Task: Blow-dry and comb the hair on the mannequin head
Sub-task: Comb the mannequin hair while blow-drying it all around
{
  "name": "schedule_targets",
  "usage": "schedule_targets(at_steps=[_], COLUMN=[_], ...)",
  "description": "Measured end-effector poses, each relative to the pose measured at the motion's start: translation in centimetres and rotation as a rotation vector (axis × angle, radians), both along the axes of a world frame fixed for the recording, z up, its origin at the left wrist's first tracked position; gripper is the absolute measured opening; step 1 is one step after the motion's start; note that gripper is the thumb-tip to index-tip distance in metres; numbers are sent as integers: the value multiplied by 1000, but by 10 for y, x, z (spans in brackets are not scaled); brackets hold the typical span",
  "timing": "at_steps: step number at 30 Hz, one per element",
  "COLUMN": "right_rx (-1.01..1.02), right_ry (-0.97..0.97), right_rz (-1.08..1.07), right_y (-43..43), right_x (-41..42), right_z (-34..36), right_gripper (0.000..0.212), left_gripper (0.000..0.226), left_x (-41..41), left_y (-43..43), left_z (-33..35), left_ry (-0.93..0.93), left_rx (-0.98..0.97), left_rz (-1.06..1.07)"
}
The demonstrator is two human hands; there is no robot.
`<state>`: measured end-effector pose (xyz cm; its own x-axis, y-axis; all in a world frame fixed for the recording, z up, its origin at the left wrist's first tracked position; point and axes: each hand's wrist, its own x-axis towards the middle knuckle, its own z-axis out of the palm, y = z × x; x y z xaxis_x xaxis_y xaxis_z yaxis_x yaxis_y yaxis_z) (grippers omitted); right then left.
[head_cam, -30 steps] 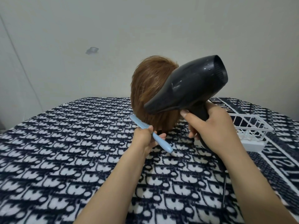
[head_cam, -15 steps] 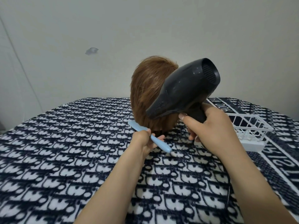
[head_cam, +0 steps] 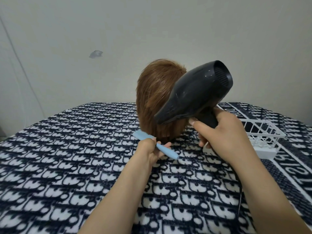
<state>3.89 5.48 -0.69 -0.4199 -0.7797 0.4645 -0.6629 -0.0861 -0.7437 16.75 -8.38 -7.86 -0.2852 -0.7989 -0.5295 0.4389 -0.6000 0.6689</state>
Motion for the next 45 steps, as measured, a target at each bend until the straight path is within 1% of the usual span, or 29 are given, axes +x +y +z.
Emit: schedule_targets(at_steps=[3, 7, 10, 13, 17, 20, 23, 25, 27, 31, 35, 40, 42, 45], right_rx=[7, 2, 1, -10, -35, -53, -95, -121, -137, -137, -126, -108, -89, -50], right_ry=[36, -1, -24, -22, -2, -42, 0, -30, -59, -48, -48, -26, -21, -34], right_rz=[-27, -13, -11, -25, -34, -12, -56, -48, -40, -30, -11, -1, 1, 17], right_y=[1, 2, 3, 4, 5, 5, 6, 7, 9, 11, 9, 8, 9, 9], right_x=[1, 0, 0, -1, -3, -5, -7, -9, -12, -17, -18, -17, -18, -22], right_z=[1, 2, 4, 5, 6, 7, 9, 11, 11, 12, 12, 11, 12, 12], right_gripper=[15, 14, 14, 17, 19, 18, 21, 22, 20, 20, 19, 23, 23, 20], left_gripper=[37, 37, 34, 33, 27, 27, 22, 20, 24, 26, 34, 38, 39, 40], left_x=[-1, 4, 5, 4, 1, -2, -12, -25, -38, -61, -71, -72, -70, -64], left_y=[-1, -5, -5, -3, 12, 27, 44, 53, 56, 44, 25, 18, 20, 21], left_z=[-1, -9, -7, -1, 15, 33, 43, 45, 45, 46, 38, 14, 2, -16], left_ry=[-7, 11, 9, -25, -87, -13, 32, 57, 76, 39, 68, 36, 13, -68], left_rx=[5, 69, 41, -71, -350, -454, -507, -496, -452, -381, -235, -75, -62, -111], left_rz=[19, 35, 81, 168, 249, 233, 191, 163, 144, 144, 152, 109, 95, 45])
